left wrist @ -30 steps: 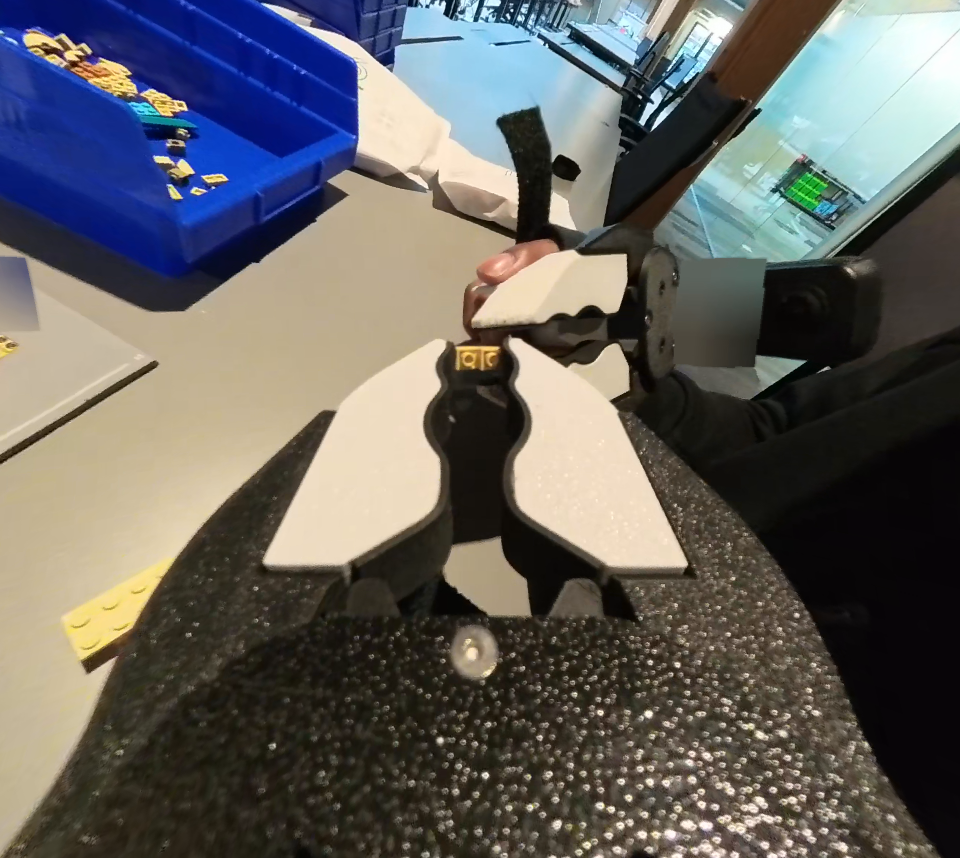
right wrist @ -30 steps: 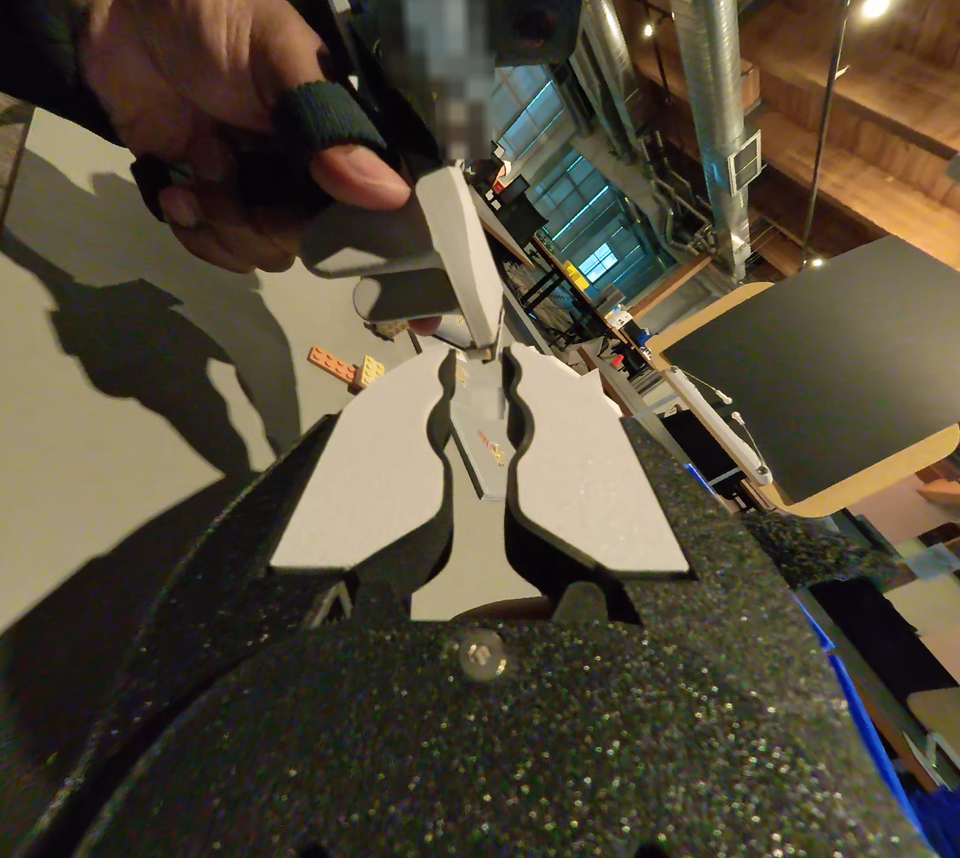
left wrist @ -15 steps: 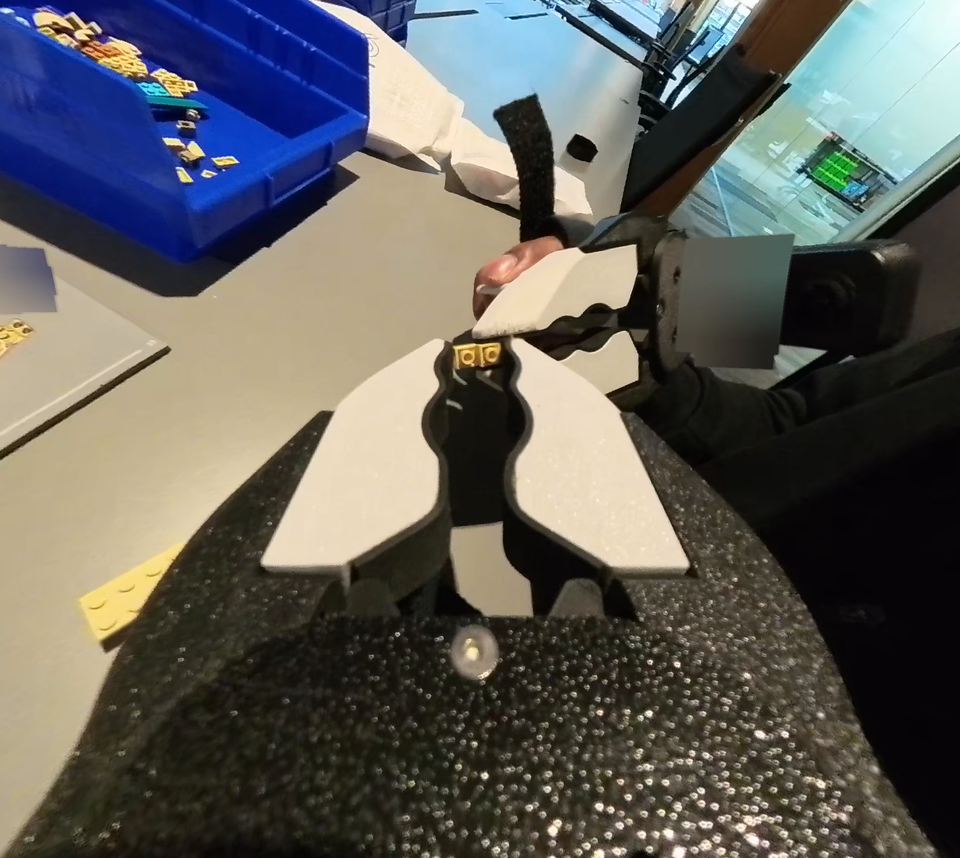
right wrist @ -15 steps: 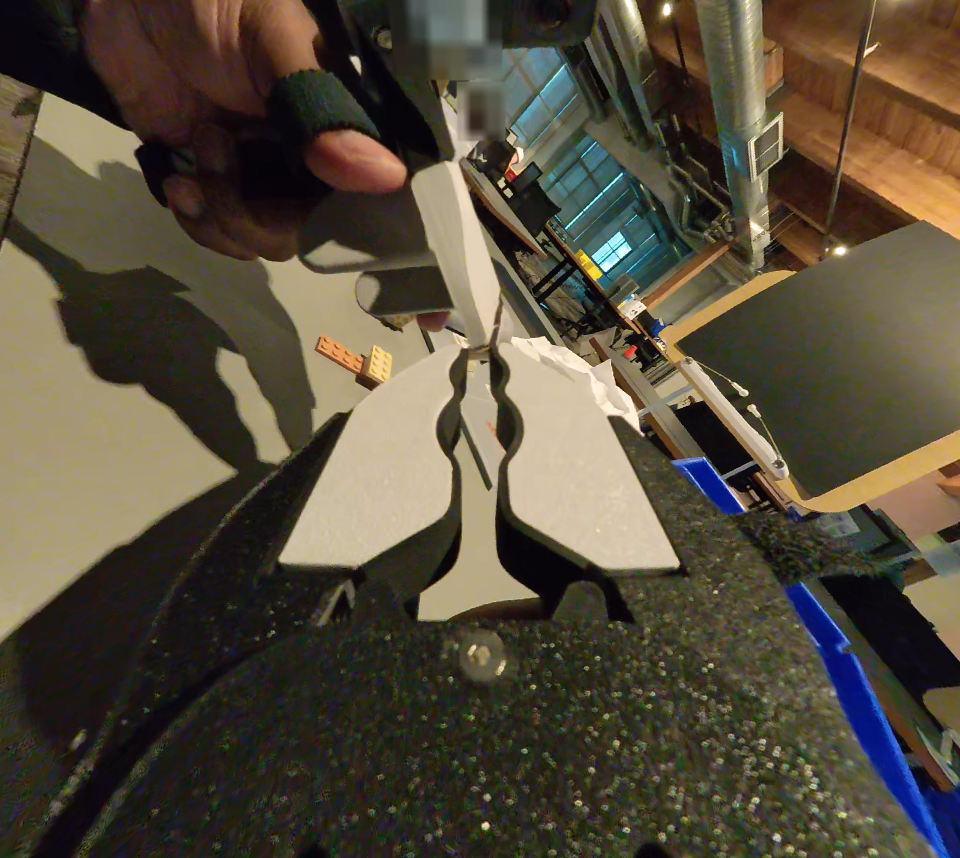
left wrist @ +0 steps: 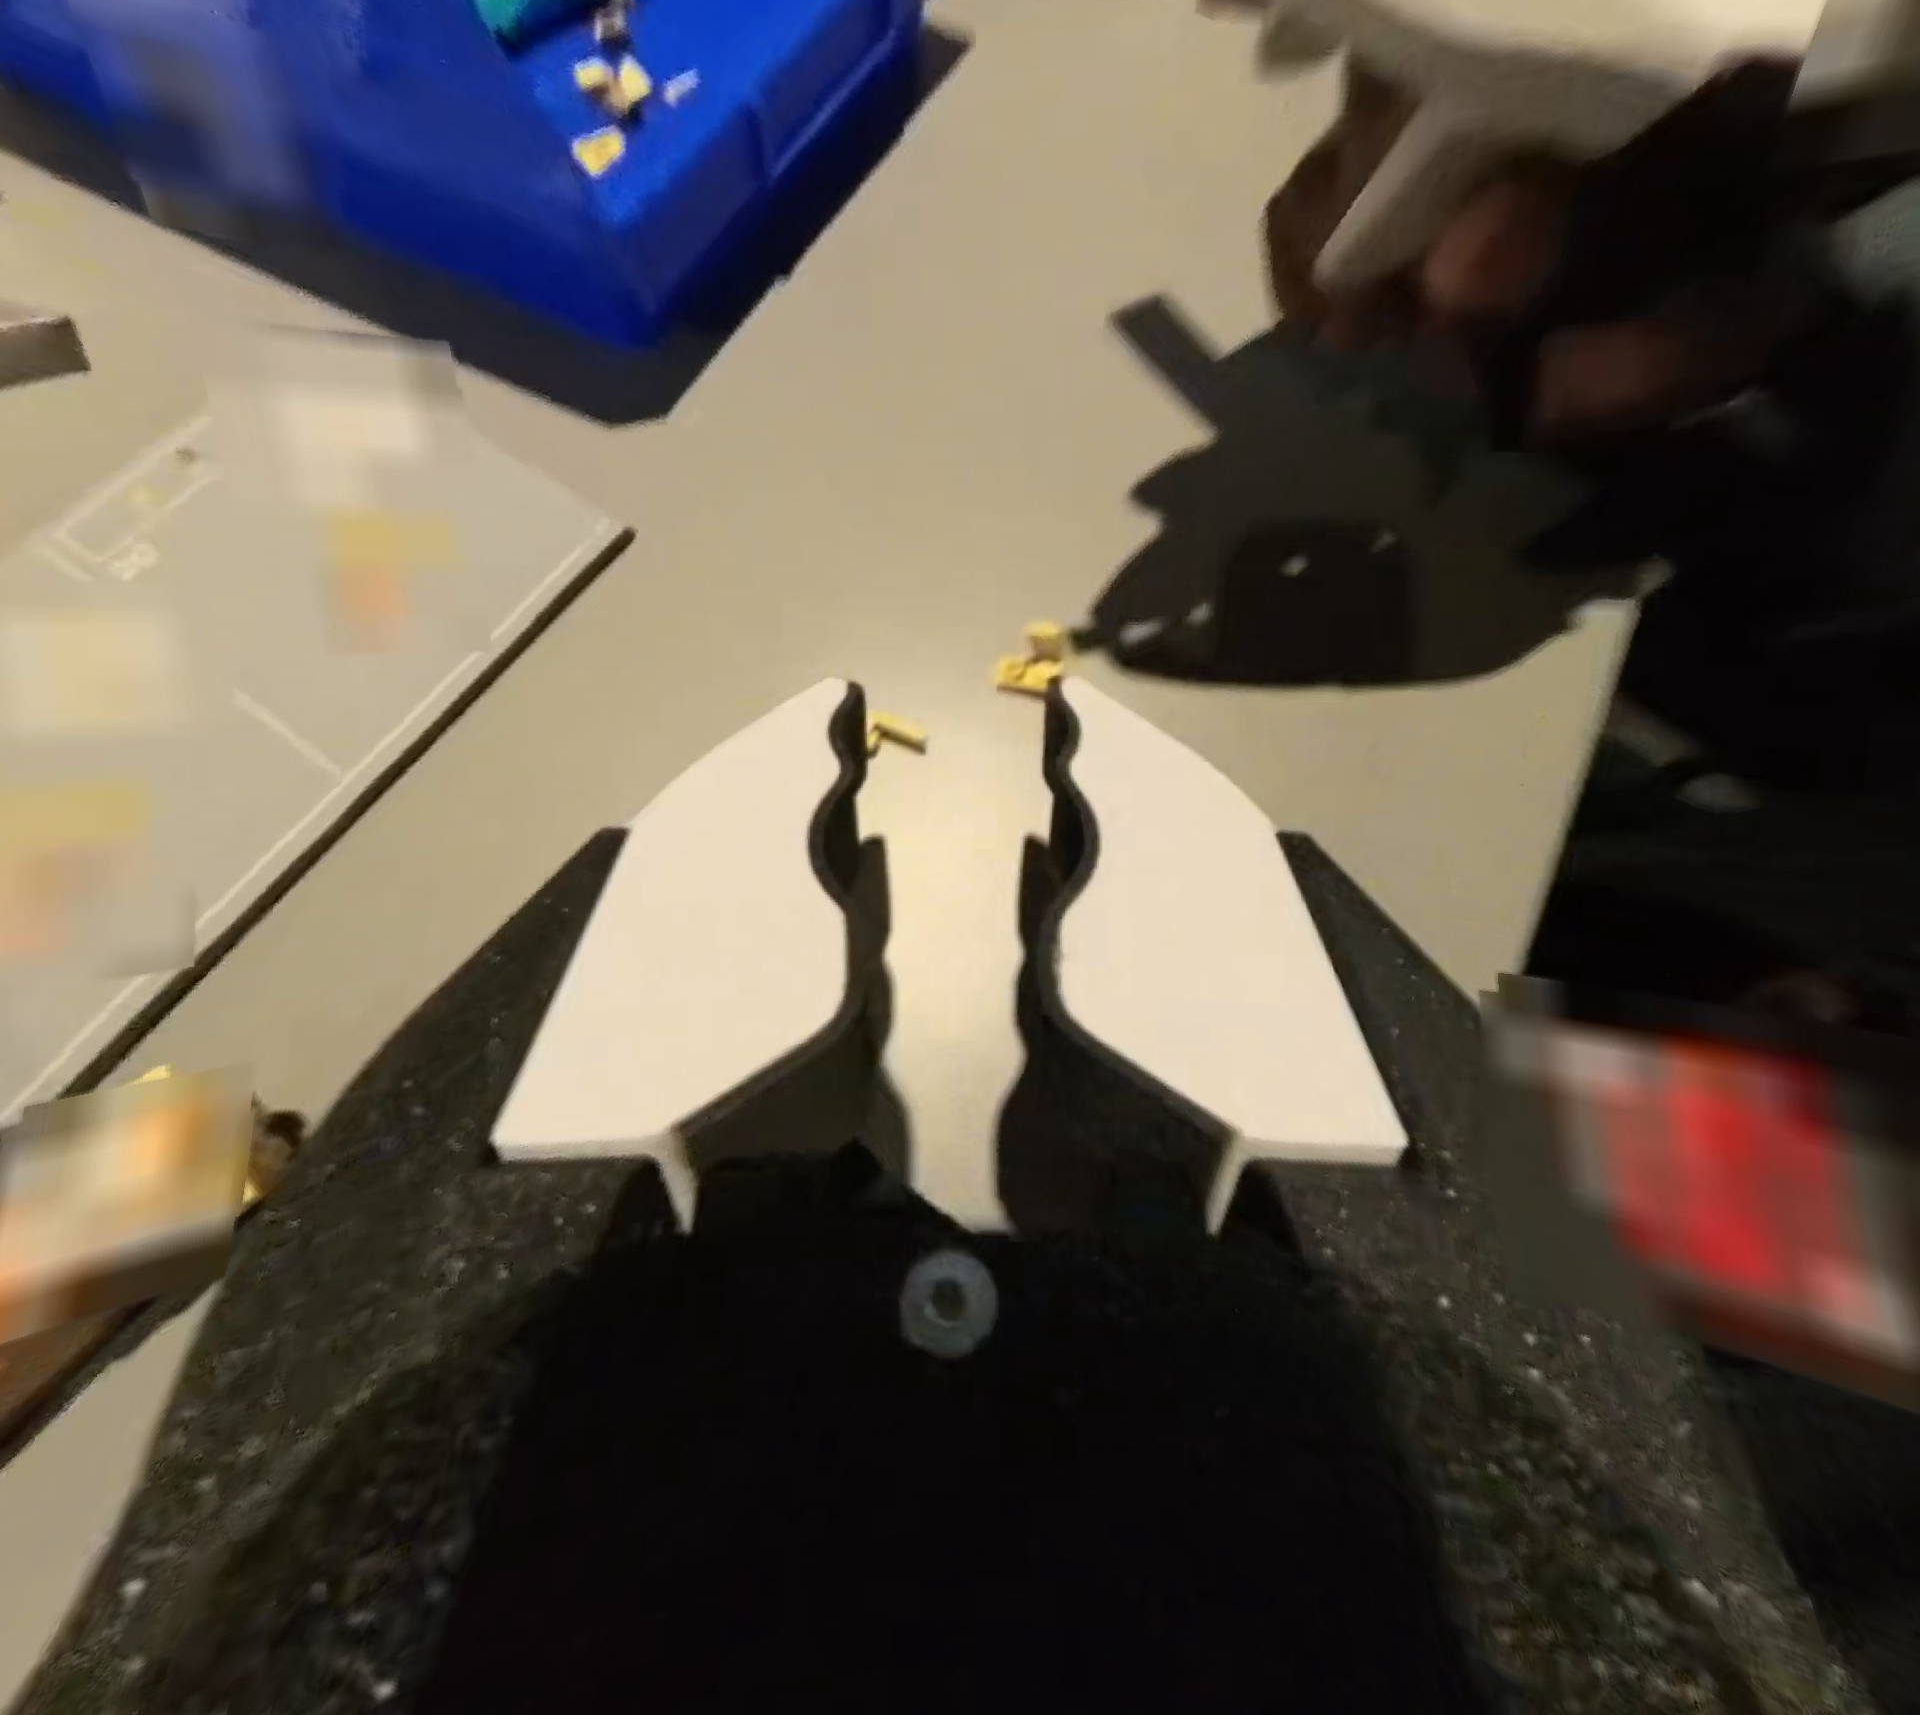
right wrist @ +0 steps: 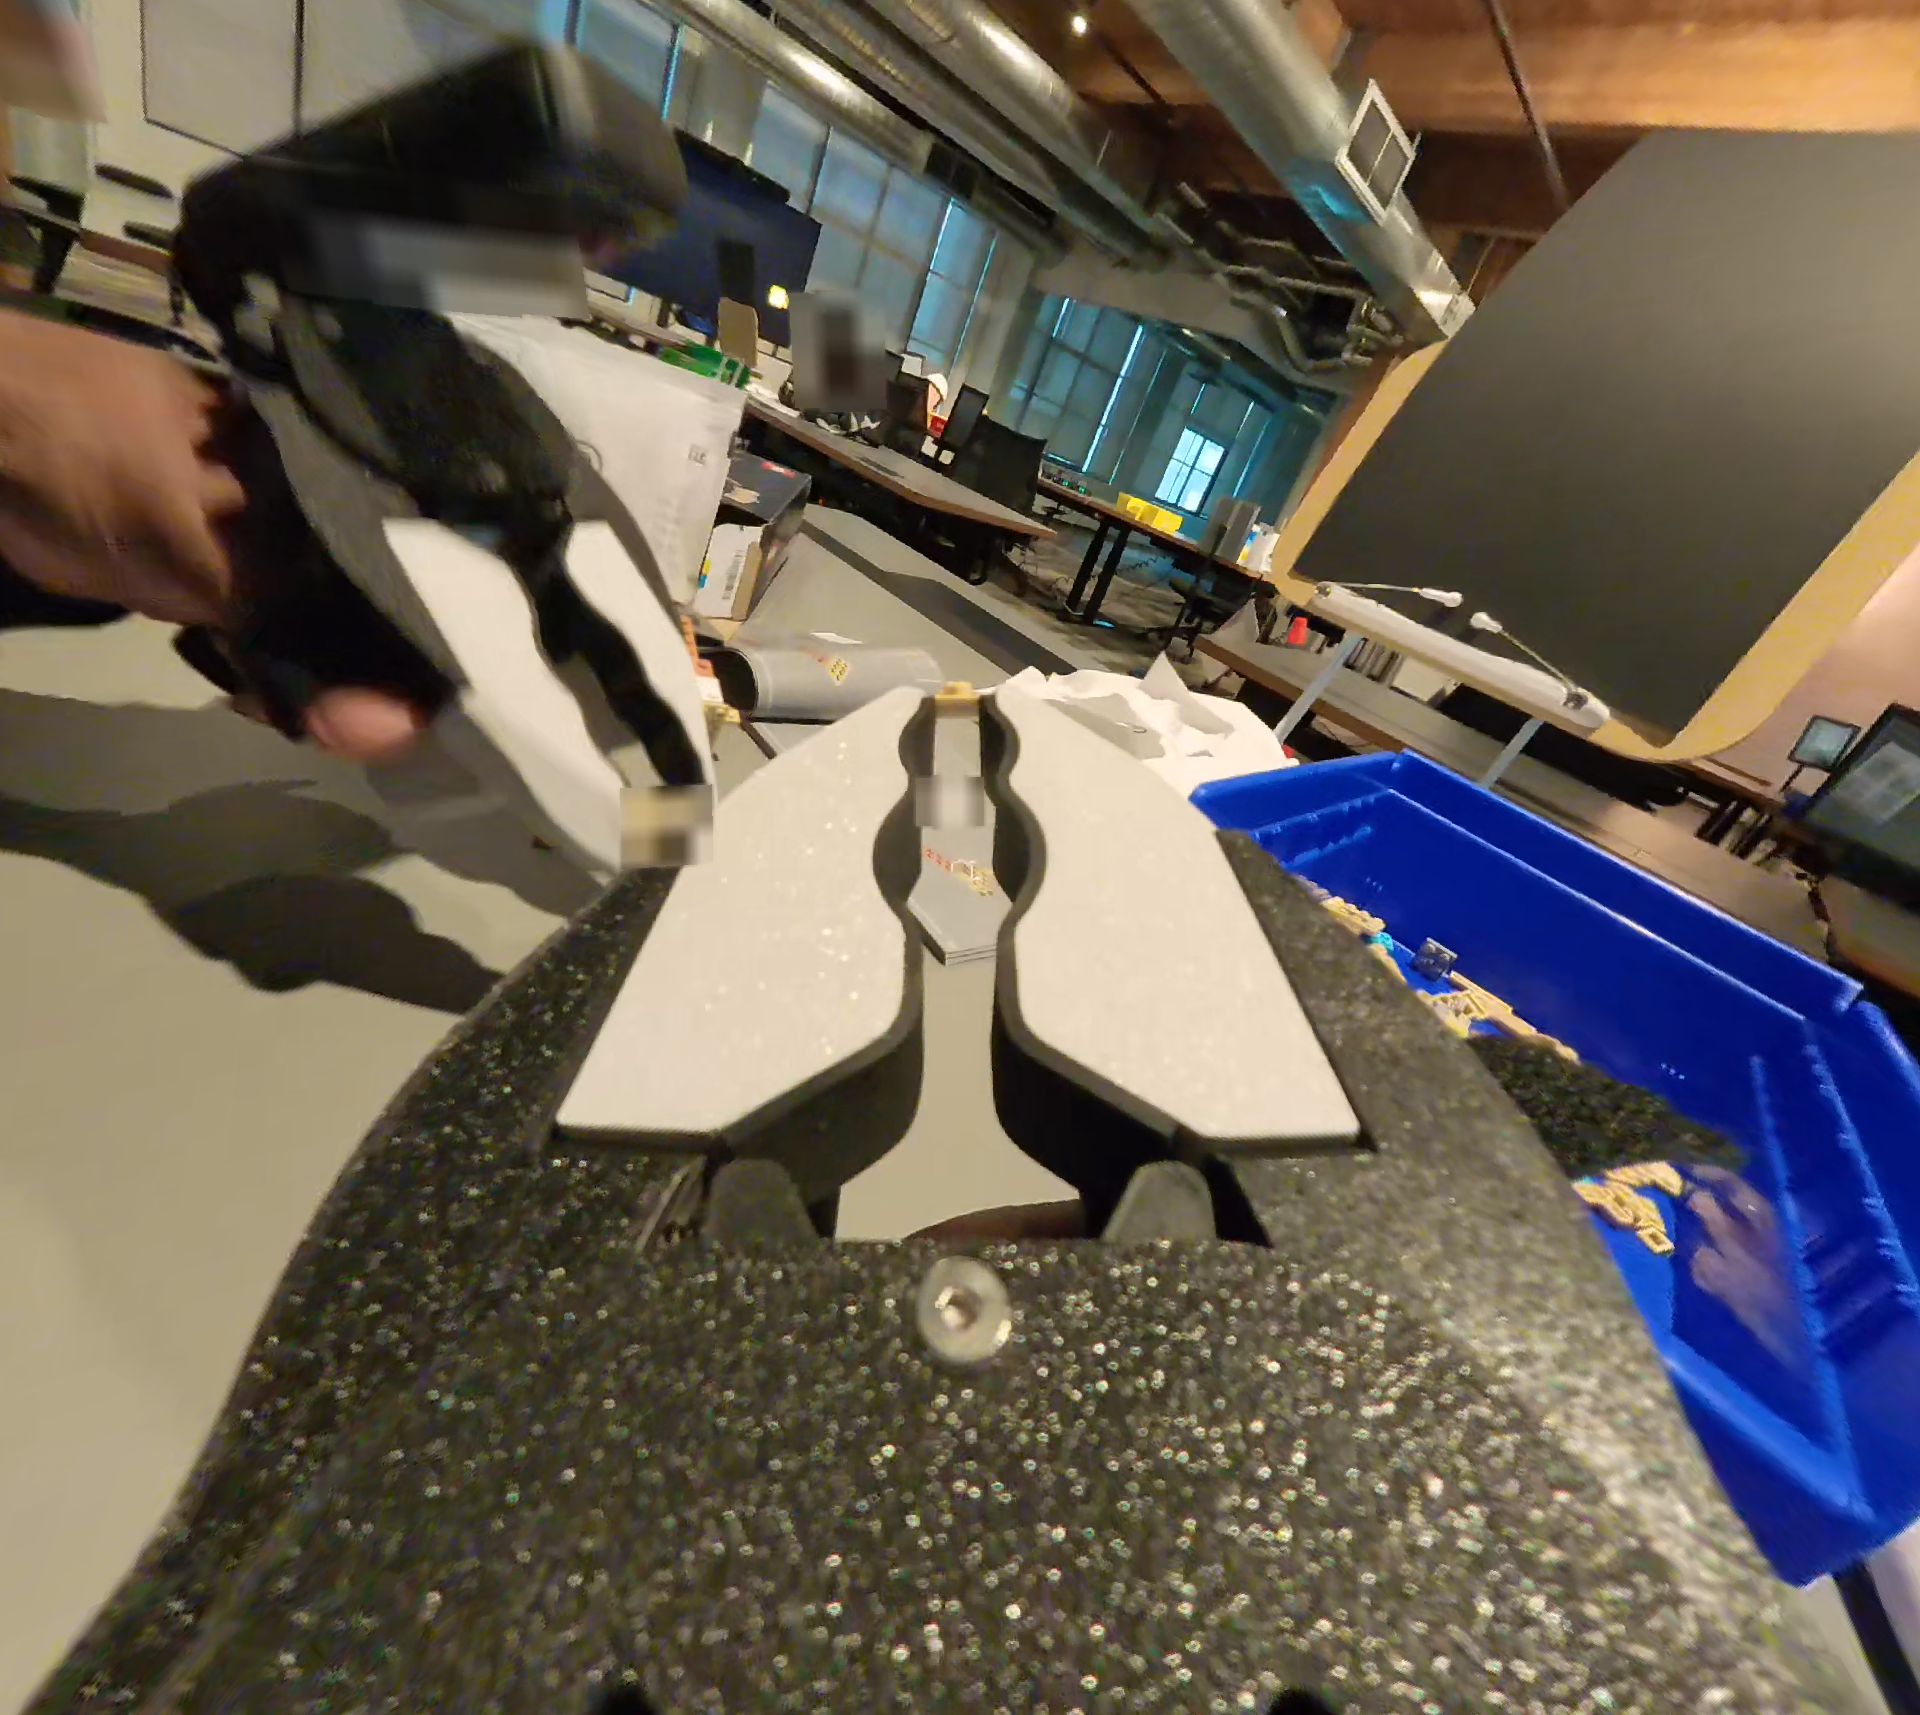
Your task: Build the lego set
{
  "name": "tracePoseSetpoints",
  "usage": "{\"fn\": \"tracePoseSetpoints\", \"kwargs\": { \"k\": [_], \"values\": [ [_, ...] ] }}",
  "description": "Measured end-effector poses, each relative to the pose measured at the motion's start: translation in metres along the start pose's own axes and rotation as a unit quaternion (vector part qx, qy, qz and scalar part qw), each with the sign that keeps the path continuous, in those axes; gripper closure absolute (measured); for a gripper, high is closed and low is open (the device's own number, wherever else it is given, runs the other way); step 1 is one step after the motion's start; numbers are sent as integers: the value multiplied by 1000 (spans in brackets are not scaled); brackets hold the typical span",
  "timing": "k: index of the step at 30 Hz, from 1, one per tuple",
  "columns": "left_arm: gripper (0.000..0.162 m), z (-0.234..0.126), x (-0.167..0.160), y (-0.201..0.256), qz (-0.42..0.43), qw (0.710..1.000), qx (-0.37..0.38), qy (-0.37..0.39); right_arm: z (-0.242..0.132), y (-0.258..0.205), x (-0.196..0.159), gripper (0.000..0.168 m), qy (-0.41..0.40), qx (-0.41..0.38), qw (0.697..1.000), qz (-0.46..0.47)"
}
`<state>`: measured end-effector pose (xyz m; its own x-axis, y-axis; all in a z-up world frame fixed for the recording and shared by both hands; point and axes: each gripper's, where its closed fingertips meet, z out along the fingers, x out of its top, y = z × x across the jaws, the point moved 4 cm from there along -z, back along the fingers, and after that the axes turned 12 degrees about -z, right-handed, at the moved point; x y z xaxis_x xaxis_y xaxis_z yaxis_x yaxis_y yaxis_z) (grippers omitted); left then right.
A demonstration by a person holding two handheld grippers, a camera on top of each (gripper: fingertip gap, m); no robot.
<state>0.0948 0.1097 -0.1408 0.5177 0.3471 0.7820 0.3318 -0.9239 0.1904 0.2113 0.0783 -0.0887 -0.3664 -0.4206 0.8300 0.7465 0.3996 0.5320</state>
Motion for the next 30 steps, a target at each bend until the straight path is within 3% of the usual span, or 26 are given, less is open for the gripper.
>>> {"fn": "tracePoseSetpoints", "kwargs": {
  "k": [5,14,18,22,30],
  "values": [
    [137,20,-15,-17,95,990,58,-83,1,-3,-1,160,-5,9,1000,-1],
    [144,36,-15,-38,186,972,27,-143,4,-7,-2,160,-8,23,1000,-1],
    [146,39,-14,-37,199,967,5,-159,5,-8,-3,160,-10,27,1000,-1],
    [159,43,-16,-34,203,965,-15,-167,5,-8,-3,160,-10,28,1000,0],
    [159,38,-22,-27,156,973,-11,-171,5,-8,-3,160,-10,28,1000,2]
  ]
}}
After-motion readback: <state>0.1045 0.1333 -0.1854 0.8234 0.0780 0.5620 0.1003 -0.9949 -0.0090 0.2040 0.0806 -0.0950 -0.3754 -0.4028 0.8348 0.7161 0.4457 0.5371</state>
